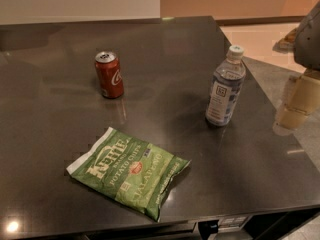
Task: Knock blue plastic bottle over
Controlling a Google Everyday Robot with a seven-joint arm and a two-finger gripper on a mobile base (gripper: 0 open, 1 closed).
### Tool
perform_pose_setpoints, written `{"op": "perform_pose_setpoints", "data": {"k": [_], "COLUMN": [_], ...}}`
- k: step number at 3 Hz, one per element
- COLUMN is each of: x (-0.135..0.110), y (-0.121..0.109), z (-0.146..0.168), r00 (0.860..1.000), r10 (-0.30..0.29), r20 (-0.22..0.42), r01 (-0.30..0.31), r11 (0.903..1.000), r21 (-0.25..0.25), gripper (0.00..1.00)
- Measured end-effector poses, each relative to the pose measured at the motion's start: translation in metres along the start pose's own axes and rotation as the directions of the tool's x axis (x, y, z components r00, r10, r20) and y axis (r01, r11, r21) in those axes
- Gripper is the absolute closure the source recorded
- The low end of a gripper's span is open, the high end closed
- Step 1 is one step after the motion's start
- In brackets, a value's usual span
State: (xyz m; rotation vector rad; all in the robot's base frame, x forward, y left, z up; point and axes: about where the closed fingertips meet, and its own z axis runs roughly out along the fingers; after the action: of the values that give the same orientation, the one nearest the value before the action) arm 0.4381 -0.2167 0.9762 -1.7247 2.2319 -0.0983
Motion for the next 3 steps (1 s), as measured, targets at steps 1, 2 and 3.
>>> {"op": "perform_pose_setpoints", "data": {"k": [1, 2, 3], "x": [0.0, -0.002, -0.007], "y": [0.0, -0.013, -0.036], "z": [0.0, 0.004, 0.016], "r00": [1.0, 1.0, 0.994], "r10": [0.0, 0.025, 0.075], "r20": [0.0, 0.016, 0.076], "r01": [0.0, -0.025, -0.073], "r11": [1.0, 0.9997, 0.997], "r21": [0.0, -0.002, -0.024], "gripper": [0.0, 0.0, 0.0]}}
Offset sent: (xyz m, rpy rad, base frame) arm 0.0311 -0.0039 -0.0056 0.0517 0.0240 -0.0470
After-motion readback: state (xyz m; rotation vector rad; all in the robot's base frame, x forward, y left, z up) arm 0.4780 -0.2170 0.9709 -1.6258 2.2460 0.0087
